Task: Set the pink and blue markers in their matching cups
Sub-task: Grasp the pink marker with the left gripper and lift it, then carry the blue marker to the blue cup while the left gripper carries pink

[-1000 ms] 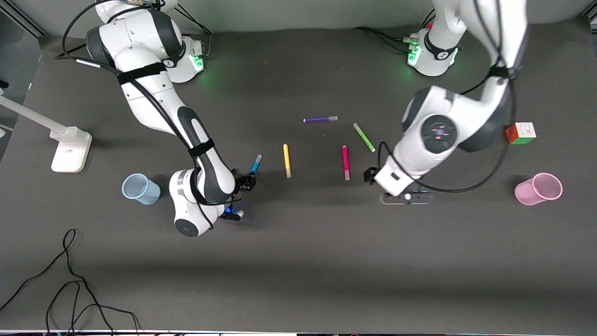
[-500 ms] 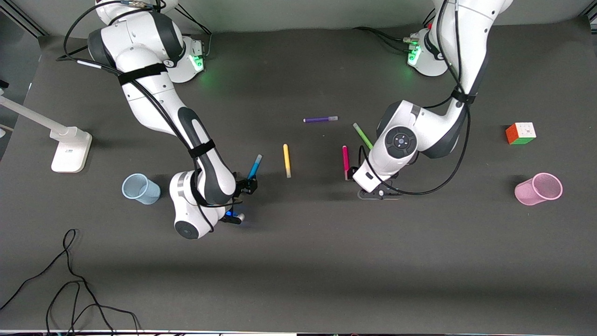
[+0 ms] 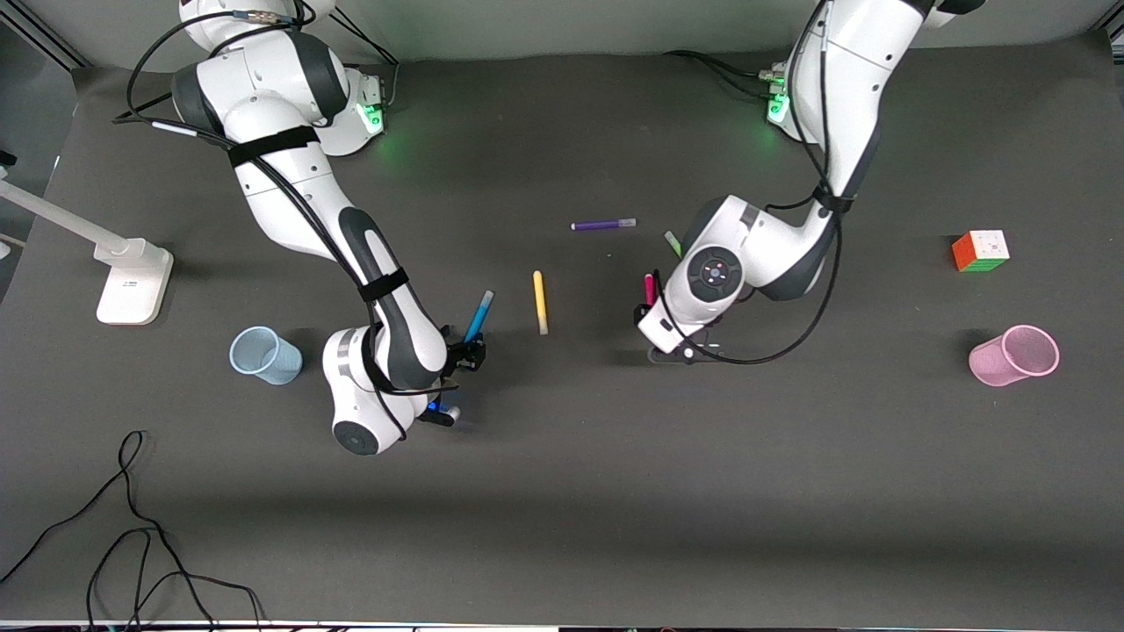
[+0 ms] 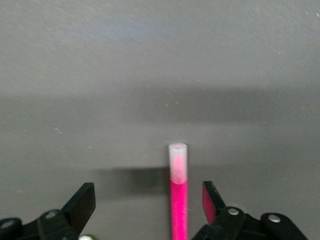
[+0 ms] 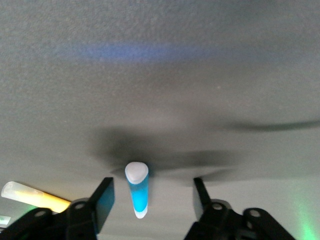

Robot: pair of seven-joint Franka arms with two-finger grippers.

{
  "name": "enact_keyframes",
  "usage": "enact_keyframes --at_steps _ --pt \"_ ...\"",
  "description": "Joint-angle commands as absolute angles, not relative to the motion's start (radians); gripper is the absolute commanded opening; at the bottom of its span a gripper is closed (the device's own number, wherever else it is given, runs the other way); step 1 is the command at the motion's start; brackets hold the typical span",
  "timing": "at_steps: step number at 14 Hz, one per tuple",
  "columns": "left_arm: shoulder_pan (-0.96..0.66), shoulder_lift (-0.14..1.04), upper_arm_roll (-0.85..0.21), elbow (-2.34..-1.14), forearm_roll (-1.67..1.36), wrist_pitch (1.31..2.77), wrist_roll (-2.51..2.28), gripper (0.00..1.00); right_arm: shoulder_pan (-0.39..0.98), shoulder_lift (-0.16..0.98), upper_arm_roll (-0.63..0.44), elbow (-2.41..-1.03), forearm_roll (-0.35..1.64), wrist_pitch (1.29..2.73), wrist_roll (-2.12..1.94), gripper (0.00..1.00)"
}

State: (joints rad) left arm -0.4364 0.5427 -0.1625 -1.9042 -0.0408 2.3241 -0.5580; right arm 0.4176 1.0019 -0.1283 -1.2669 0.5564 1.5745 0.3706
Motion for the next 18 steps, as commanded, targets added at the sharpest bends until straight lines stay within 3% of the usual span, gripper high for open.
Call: enact_keyframes --at_steps 1,6,8,9,12,16,18 --pt "-0.457 0.543 -0.152 -1.91 -0.049 2.335 -0.581 0.94 0.419 1.034 -0.13 -1.221 0.577 1.566 0.399 0.0" --pt "-0.492 0.545 -0.152 -2.003 -0.049 2.483 -0.581 0.83 0.416 1.017 -0.133 -1.221 0.571 1.552 0.4 0.0" --pt "-0.492 0.551 -0.152 -2.006 -0.049 2.491 -0.581 0.82 0.416 0.99 -0.141 -1.218 0.56 1.543 0.461 0.0" --pt "-0.492 0.551 -0.152 -2.009 -0.048 2.491 -0.58 0.77 0.416 0.964 -0.141 -1.218 0.533 1.543 0.504 0.0" --pt "-0.492 0.545 -0.153 -2.01 -0.048 2.488 -0.58 0.55 0.413 0.875 -0.146 -1.226 0.456 1.543 0.587 0.0" --pt "-0.492 0.545 -0.152 -2.01 -0.048 2.487 -0.578 0.0 0.41 0.746 -0.196 -1.261 0.274 1.543 0.569 0.0" --pt "-0.489 0.54 -0.152 -2.01 -0.048 2.484 -0.581 0.0 0.411 0.695 -0.231 -1.269 0.213 1.549 0.543 0.0"
